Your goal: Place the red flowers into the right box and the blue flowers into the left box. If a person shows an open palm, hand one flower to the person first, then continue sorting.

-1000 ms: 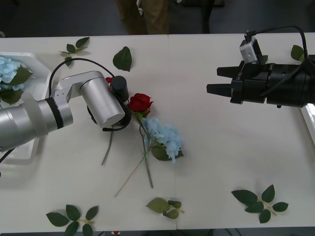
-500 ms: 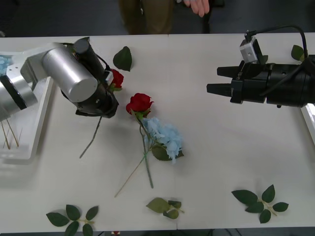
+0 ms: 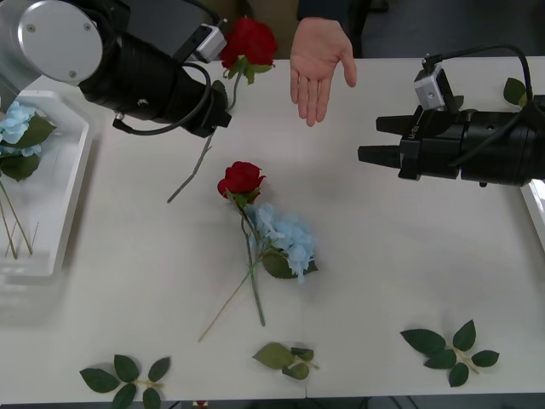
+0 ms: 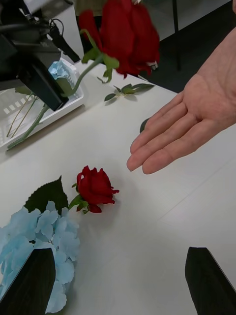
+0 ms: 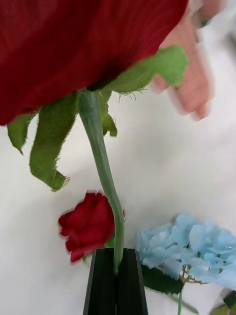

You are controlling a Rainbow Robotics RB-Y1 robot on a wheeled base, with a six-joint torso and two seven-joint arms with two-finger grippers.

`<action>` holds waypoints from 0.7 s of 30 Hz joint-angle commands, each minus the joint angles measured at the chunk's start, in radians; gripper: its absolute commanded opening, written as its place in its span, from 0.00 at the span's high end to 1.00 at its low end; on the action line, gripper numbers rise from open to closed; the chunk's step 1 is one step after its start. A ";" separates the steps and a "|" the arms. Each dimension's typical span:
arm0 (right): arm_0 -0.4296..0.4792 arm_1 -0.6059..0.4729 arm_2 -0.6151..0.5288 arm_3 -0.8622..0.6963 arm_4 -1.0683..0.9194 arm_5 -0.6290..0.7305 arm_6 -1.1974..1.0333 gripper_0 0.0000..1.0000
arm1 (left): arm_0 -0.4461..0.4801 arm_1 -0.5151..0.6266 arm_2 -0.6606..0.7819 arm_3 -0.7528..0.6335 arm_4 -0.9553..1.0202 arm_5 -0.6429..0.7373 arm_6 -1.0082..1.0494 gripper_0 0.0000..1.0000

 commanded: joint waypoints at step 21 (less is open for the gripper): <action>0.109 0.084 -0.004 -0.014 -0.349 -0.004 0.005 0.23 | 0.187 -0.251 0.066 0.118 0.962 -0.372 -1.037 1.00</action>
